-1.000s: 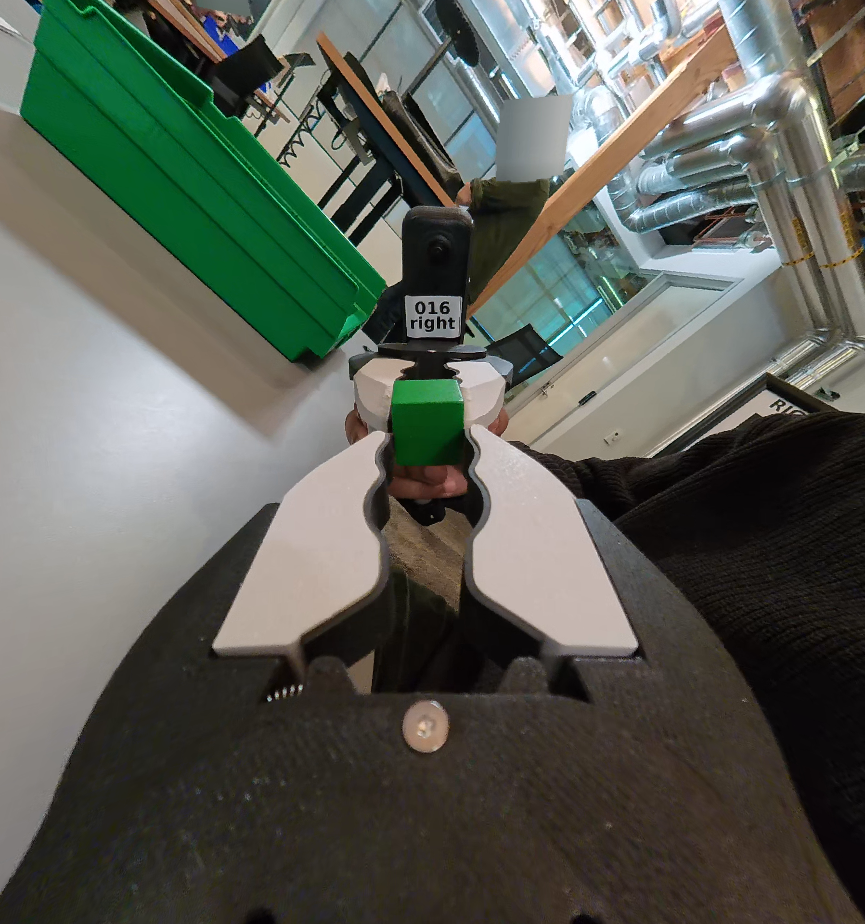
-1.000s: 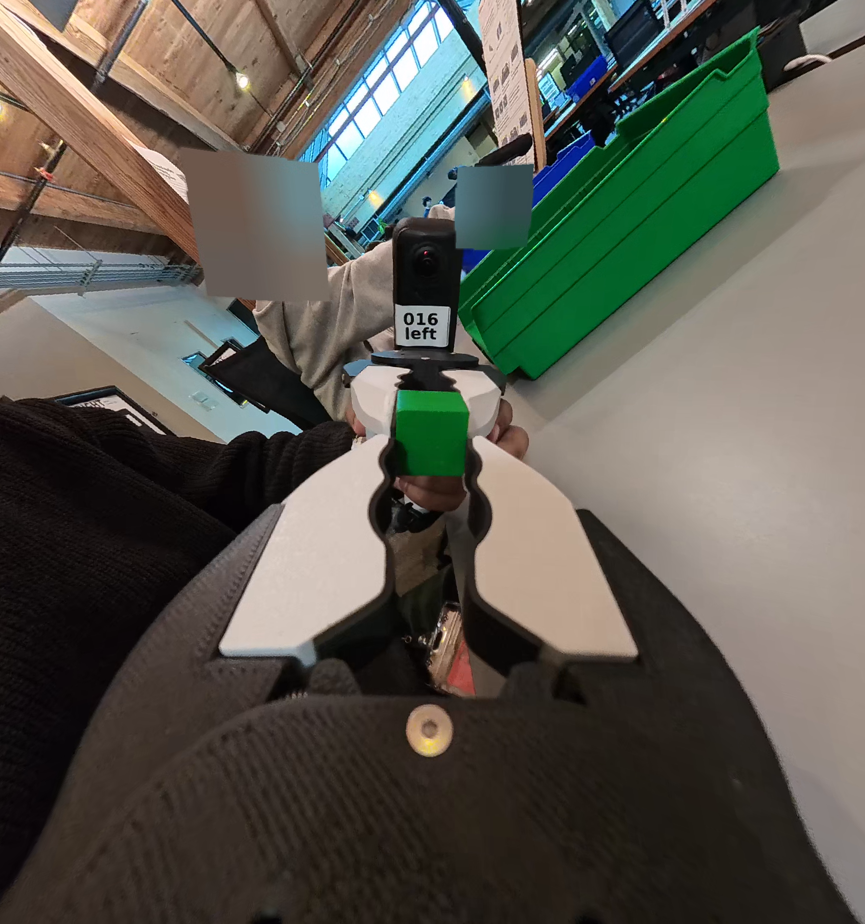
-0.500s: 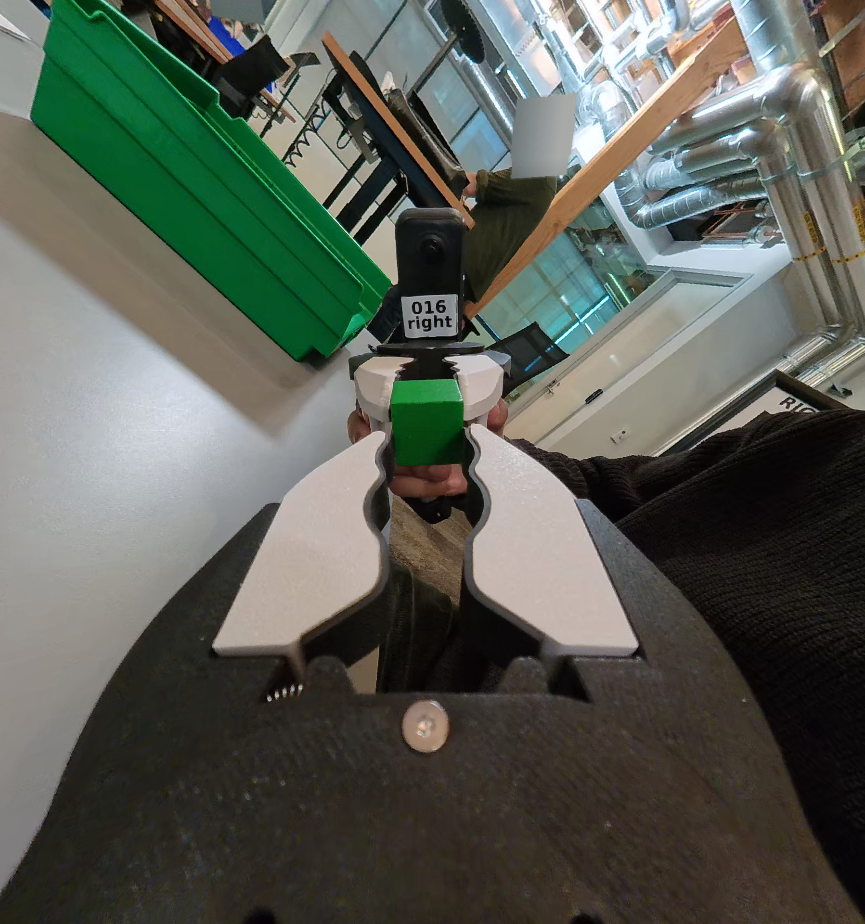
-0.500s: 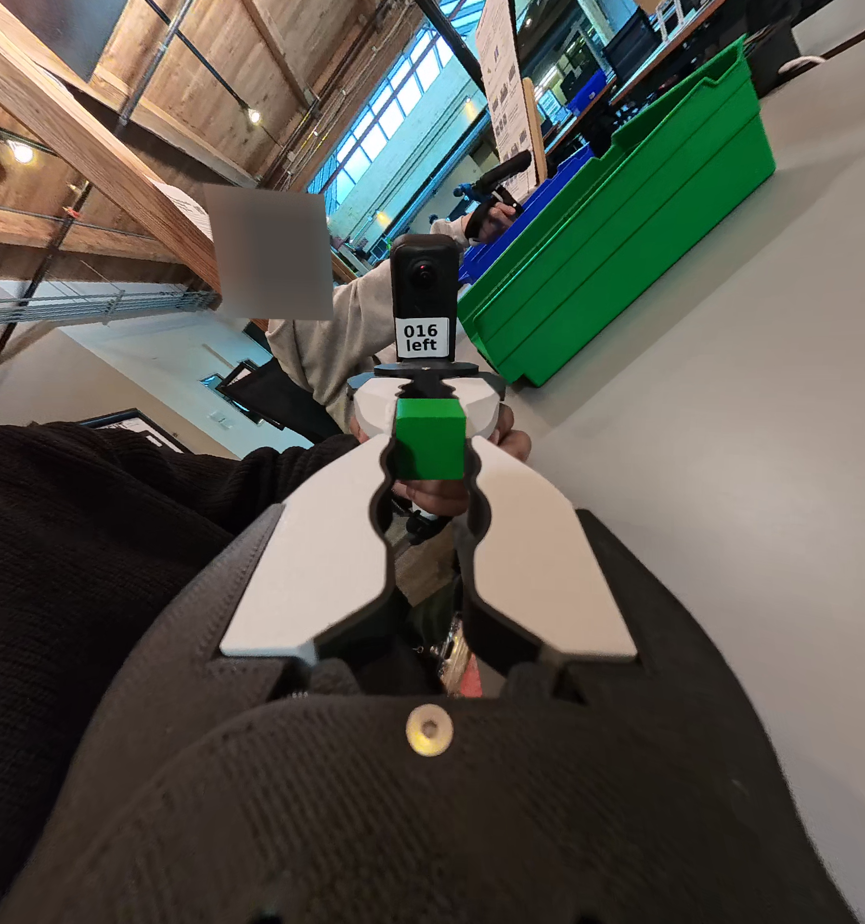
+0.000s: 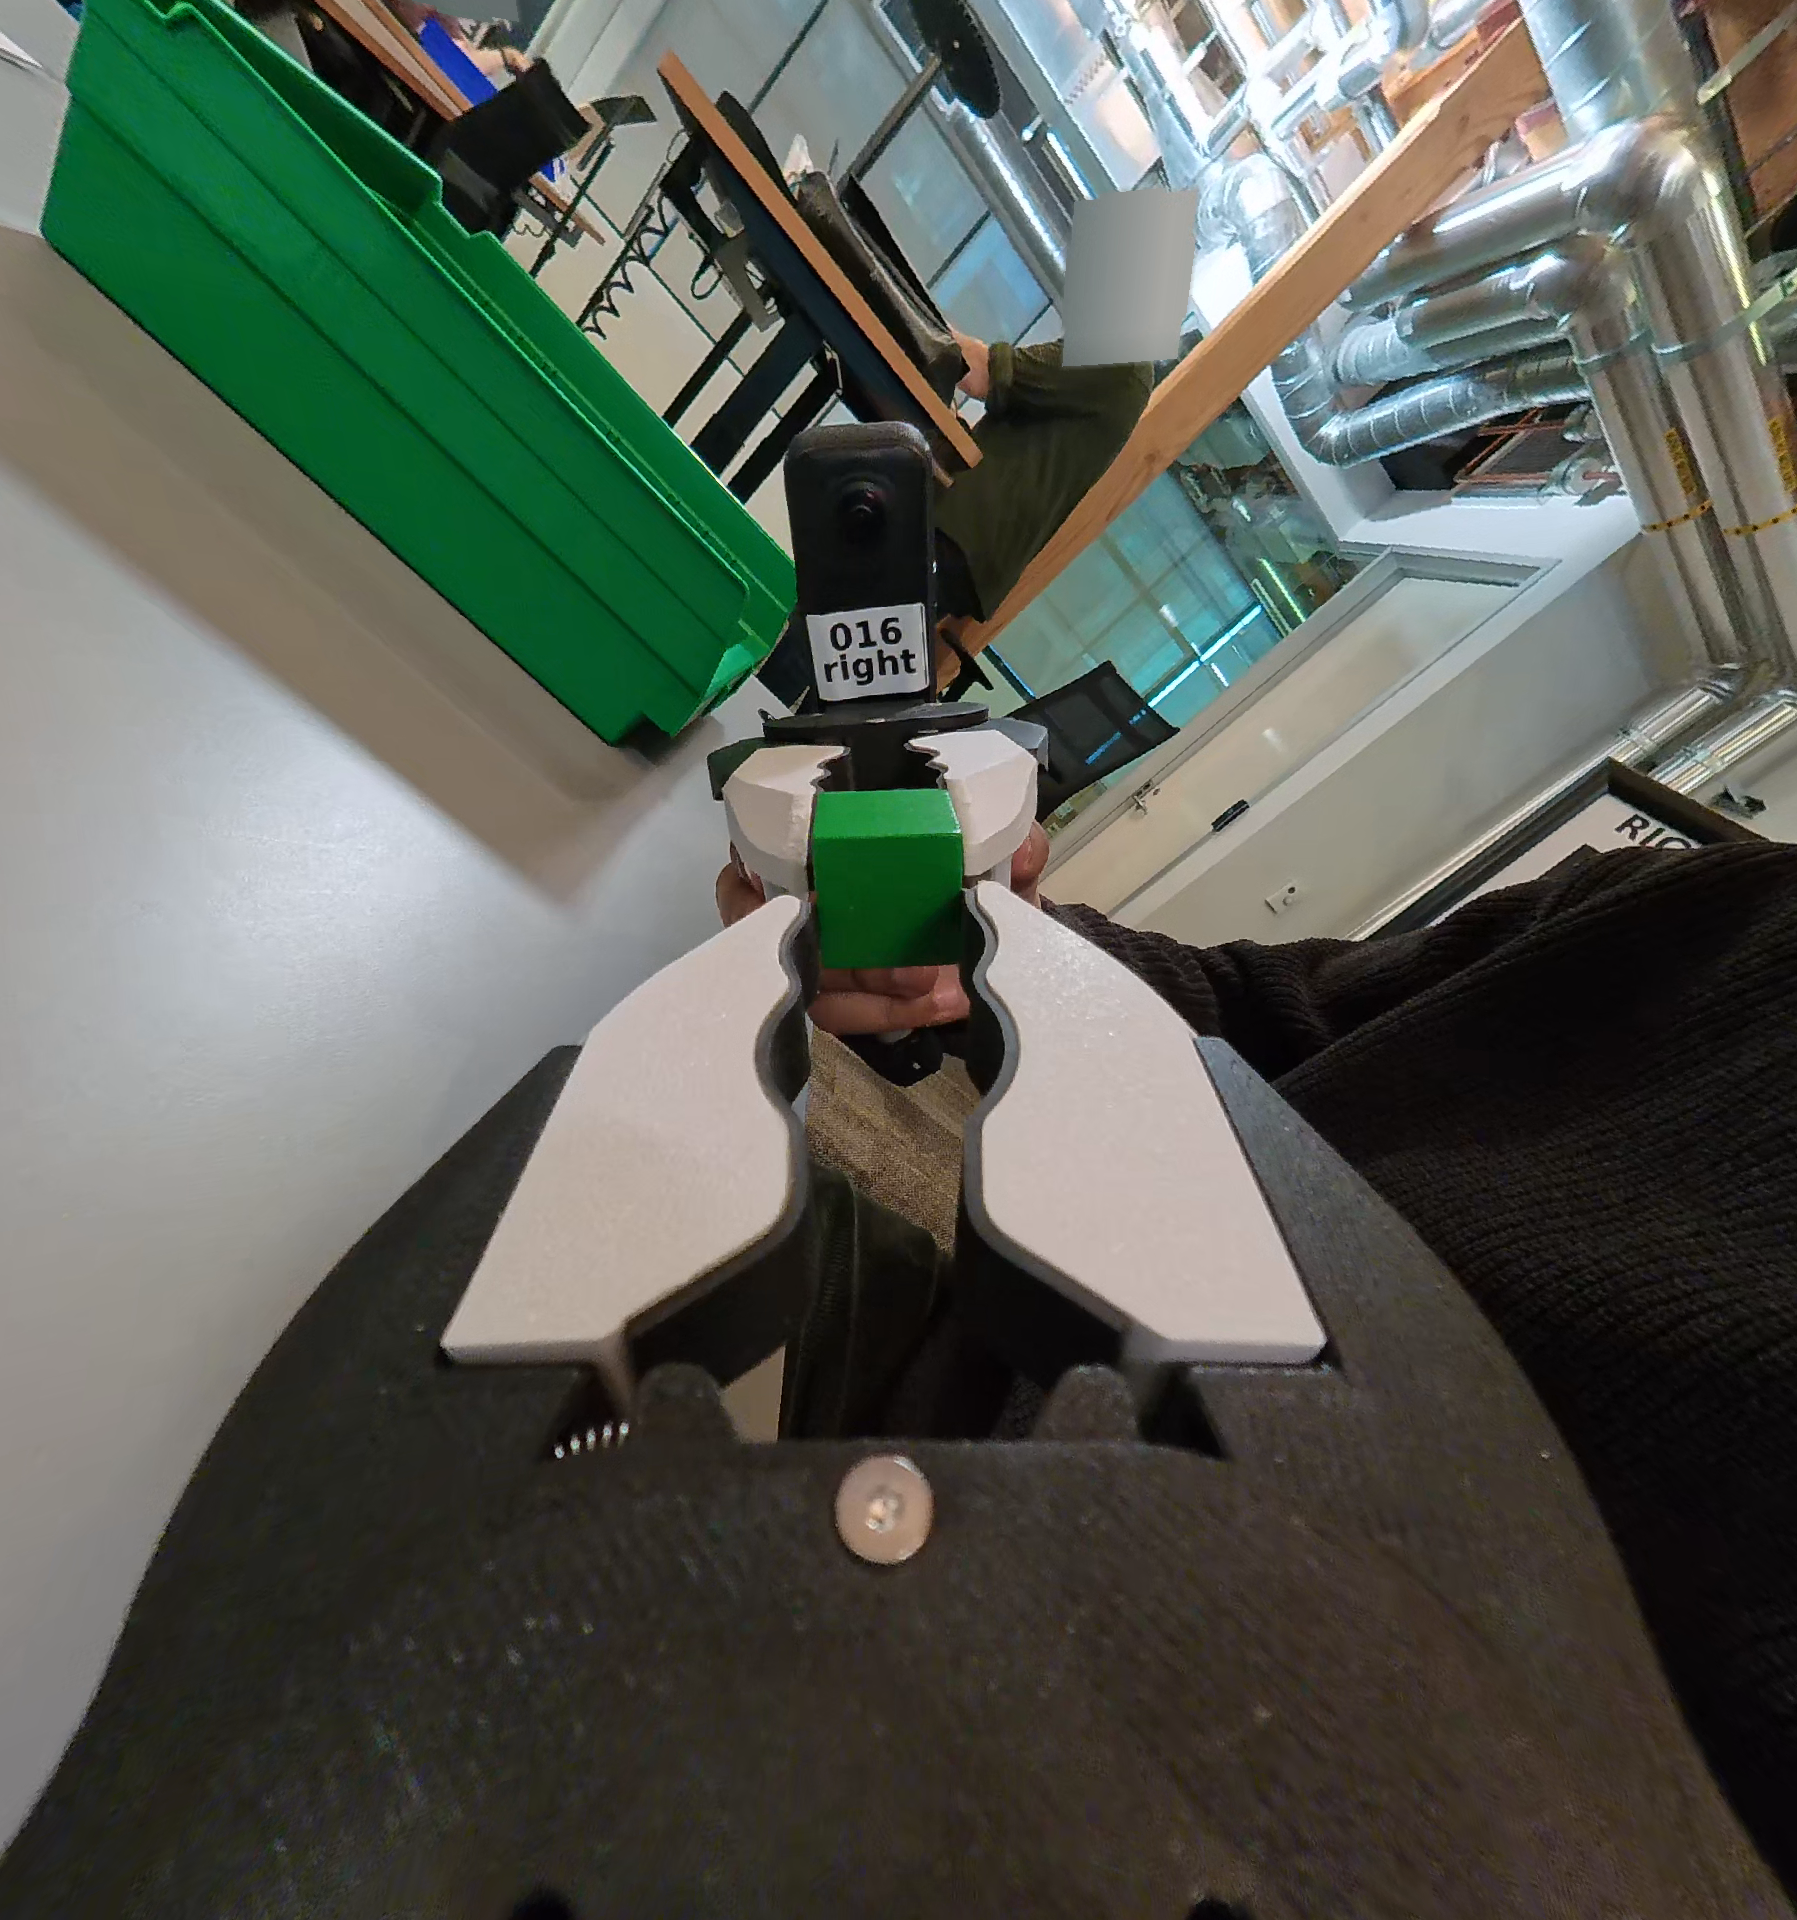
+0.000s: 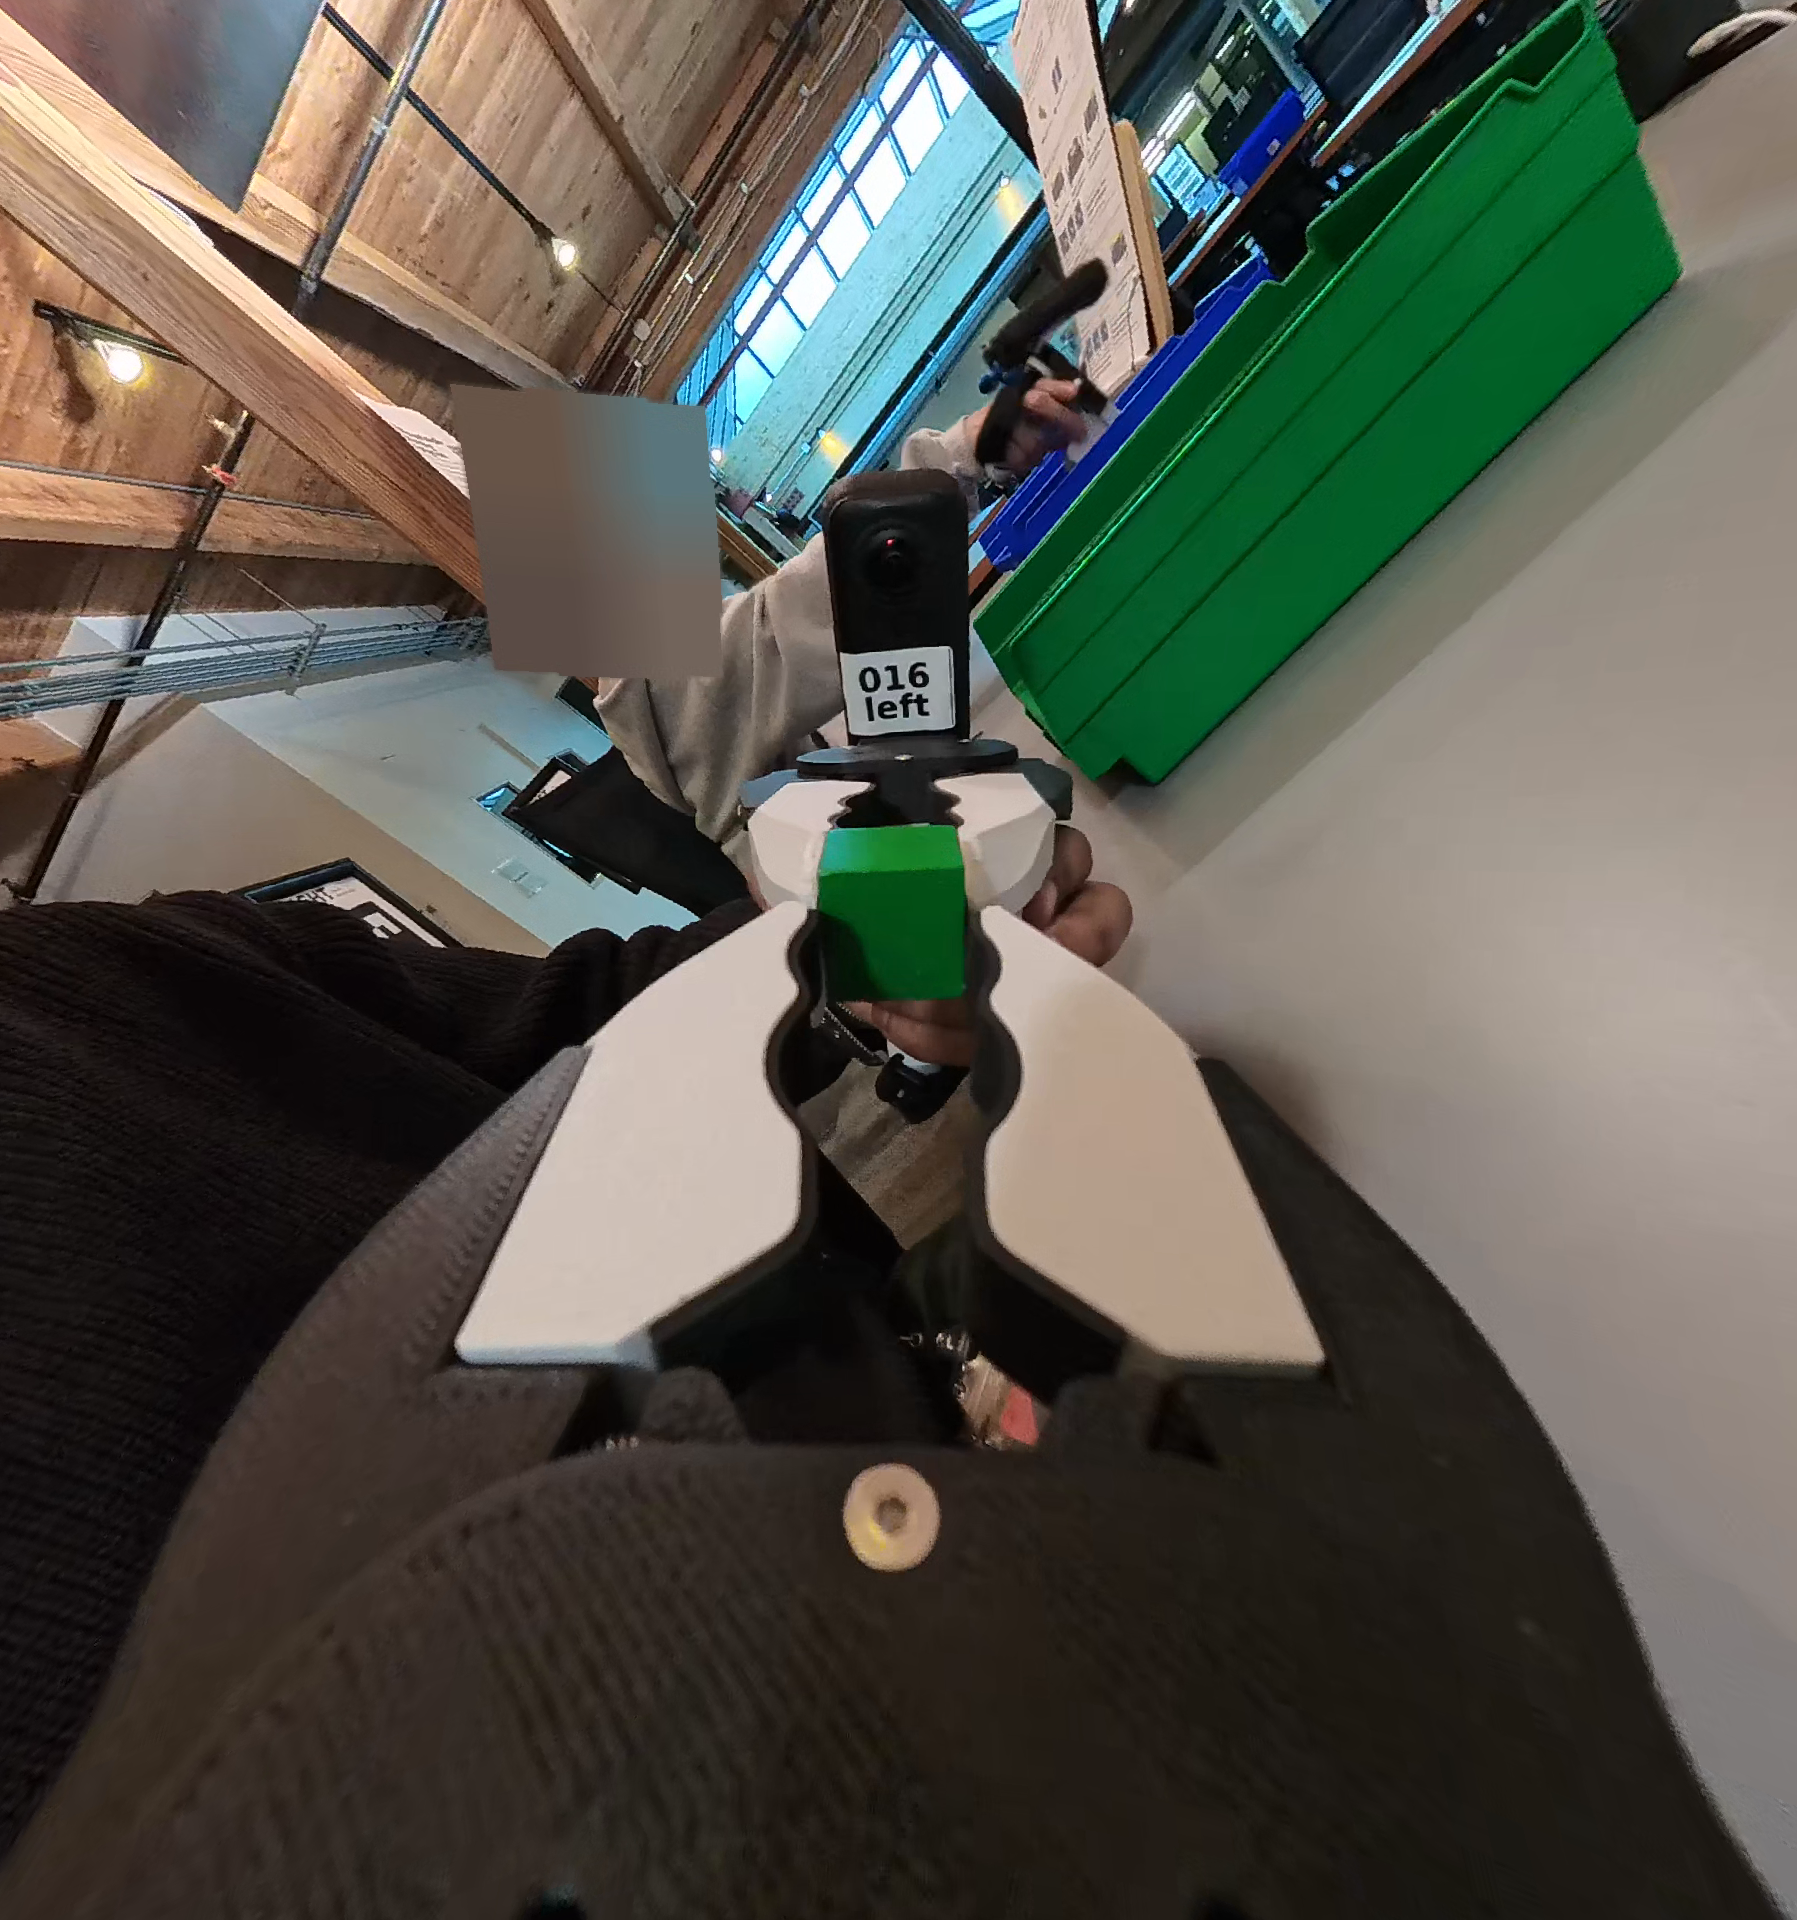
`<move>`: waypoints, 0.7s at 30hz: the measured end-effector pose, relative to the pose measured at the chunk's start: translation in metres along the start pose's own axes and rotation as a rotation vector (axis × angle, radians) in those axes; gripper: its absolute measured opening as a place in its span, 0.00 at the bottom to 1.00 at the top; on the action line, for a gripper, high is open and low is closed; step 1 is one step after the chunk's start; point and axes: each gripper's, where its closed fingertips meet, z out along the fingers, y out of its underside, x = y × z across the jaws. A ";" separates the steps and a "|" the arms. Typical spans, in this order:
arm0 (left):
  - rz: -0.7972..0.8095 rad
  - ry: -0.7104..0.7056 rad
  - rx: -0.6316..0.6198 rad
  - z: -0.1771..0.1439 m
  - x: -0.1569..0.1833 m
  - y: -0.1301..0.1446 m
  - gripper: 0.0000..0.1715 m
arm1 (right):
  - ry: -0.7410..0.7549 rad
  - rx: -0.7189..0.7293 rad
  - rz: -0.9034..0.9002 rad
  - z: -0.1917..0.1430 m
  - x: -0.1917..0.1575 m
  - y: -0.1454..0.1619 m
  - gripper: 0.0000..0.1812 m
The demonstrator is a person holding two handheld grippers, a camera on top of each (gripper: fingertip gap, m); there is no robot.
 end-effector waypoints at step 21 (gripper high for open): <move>-0.005 -0.009 0.003 0.001 -0.002 0.001 0.16 | 0.018 -0.004 -0.005 -0.001 0.002 0.000 0.15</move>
